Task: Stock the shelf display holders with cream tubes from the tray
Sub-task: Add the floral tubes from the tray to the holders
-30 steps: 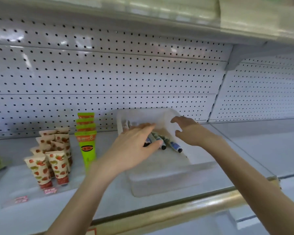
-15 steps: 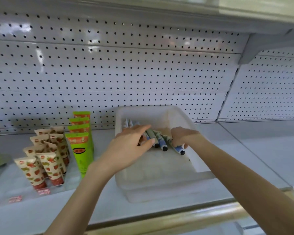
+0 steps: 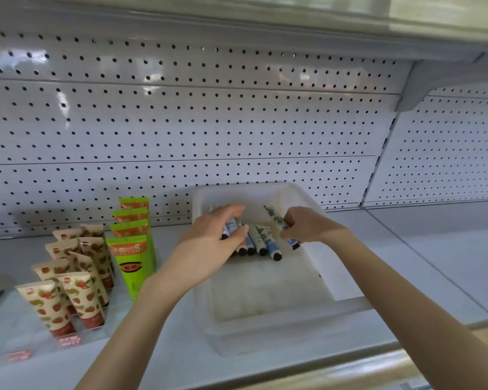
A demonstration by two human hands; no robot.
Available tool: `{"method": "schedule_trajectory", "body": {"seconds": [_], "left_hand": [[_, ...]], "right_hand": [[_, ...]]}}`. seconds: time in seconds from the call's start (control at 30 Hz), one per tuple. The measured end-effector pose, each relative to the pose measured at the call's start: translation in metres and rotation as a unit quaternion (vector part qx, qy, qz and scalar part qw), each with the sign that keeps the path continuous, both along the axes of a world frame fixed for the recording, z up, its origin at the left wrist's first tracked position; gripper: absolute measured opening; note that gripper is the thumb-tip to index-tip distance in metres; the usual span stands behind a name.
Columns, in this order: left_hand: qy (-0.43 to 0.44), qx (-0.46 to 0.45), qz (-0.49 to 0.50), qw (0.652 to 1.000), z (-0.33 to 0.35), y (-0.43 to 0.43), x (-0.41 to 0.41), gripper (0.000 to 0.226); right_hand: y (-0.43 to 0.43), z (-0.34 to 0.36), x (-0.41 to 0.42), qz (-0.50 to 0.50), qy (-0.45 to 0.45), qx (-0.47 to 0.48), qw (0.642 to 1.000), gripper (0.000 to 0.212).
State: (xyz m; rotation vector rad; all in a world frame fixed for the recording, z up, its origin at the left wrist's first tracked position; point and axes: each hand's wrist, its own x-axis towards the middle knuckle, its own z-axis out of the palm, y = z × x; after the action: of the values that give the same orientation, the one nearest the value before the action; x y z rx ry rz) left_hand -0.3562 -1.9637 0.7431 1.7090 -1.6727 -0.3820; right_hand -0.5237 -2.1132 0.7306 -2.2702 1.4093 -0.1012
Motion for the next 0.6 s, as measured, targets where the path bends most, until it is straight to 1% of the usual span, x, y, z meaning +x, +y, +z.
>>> {"method": "schedule_trajectory", "body": {"seconds": [0.03,0.13,0.17,0.23,0.3,0.4,0.5,0.6], "left_hand": [[0.004,-0.003,0.008,1.000,-0.001,-0.003,0.001,0.035],[-0.009,-0.011,0.034,0.999,-0.002,-0.013,0.003,0.036],[-0.014,-0.014,0.041,0.999,-0.003,-0.017,0.004,0.037],[-0.018,-0.026,0.055,0.998,-0.004,-0.022,0.005,0.036],[-0.010,-0.039,0.070,0.997,-0.006,-0.027,0.006,0.034],[0.035,-0.071,0.088,0.993,-0.009,-0.033,0.008,0.030],[0.118,-0.111,0.068,0.984,-0.008,-0.035,0.010,0.035],[0.174,-0.132,0.044,0.975,-0.005,-0.035,0.009,0.020]], "right_hand": [[0.000,0.000,0.001,0.009,-0.043,0.003,0.999,0.018],[0.000,0.001,0.008,0.032,-0.158,0.014,0.987,0.035],[0.003,0.002,0.012,0.035,-0.202,0.017,0.979,0.037],[0.007,0.005,0.017,0.042,-0.276,0.021,0.960,0.035],[0.013,0.008,0.019,0.050,-0.330,0.033,0.942,0.032],[0.020,0.009,0.022,0.064,-0.383,0.043,0.920,0.027],[0.023,0.010,0.026,0.083,-0.407,0.052,0.908,0.024],[0.025,0.009,0.029,0.099,-0.415,0.061,0.902,0.025]]}}
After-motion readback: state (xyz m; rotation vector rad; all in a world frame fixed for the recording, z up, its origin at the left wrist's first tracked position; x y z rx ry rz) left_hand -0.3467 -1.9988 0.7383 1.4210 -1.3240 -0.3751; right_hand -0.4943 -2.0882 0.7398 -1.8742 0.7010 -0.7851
